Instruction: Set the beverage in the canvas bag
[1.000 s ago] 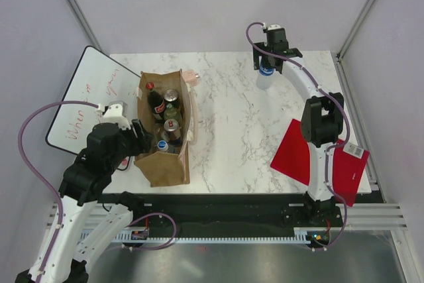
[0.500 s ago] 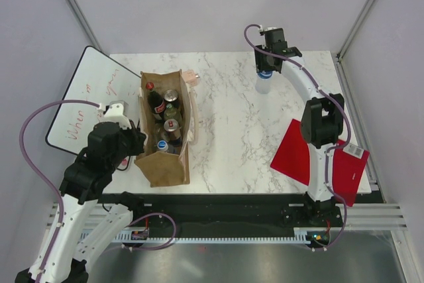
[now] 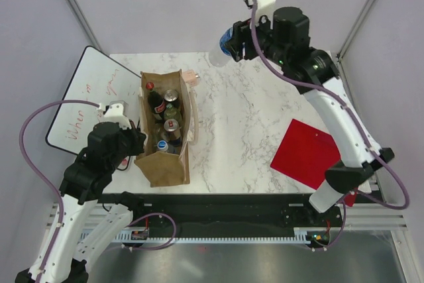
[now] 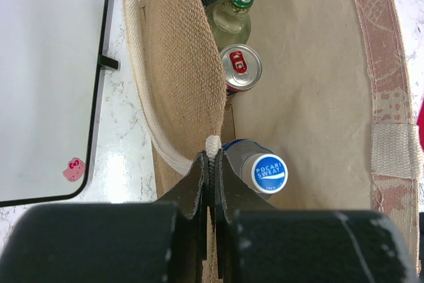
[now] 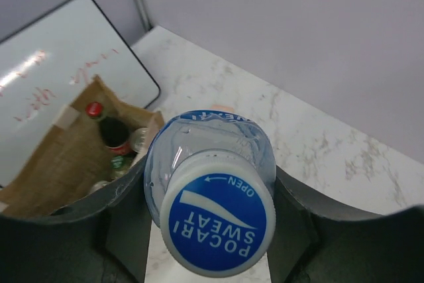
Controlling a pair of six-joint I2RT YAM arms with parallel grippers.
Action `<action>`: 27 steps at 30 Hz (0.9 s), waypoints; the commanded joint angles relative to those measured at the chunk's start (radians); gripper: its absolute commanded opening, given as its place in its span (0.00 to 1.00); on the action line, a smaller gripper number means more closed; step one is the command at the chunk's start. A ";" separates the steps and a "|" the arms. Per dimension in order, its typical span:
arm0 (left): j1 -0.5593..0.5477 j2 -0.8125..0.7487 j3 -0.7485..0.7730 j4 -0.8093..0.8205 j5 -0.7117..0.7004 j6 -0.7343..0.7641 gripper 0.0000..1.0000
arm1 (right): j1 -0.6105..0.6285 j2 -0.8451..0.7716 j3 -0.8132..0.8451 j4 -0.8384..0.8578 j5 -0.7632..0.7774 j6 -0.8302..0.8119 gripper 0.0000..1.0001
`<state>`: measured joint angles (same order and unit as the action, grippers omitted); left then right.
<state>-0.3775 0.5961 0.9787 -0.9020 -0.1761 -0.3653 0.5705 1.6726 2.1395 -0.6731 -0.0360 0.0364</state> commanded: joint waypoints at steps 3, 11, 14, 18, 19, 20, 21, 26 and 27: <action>-0.001 -0.010 0.014 0.035 0.030 -0.023 0.02 | 0.032 -0.134 -0.032 0.170 -0.185 0.115 0.00; -0.001 -0.021 0.009 0.029 0.035 -0.032 0.02 | 0.109 -0.159 -0.088 0.188 -0.317 0.184 0.00; -0.001 -0.022 0.012 0.029 0.040 -0.034 0.02 | 0.146 -0.156 -0.113 0.207 -0.320 0.195 0.00; -0.001 -0.018 0.012 0.031 0.047 -0.035 0.02 | 0.195 -0.110 -0.107 0.193 -0.360 0.212 0.00; -0.001 -0.018 0.012 0.028 0.050 -0.035 0.02 | 0.219 -0.105 -0.107 0.190 -0.367 0.212 0.00; -0.001 -0.021 0.014 0.028 0.052 -0.037 0.02 | 0.232 -0.097 -0.108 0.185 -0.370 0.209 0.00; -0.001 -0.019 0.015 0.026 0.055 -0.035 0.02 | 0.242 -0.087 -0.109 0.182 -0.375 0.204 0.00; -0.001 -0.022 0.020 0.025 0.053 -0.034 0.02 | 0.321 -0.047 -0.128 0.161 -0.372 0.194 0.00; -0.001 -0.022 0.021 0.025 0.053 -0.035 0.02 | 0.344 -0.030 -0.130 0.152 -0.369 0.183 0.00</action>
<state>-0.3775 0.5861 0.9787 -0.9028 -0.1612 -0.3698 0.8627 1.6325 1.9934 -0.6193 -0.3683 0.2173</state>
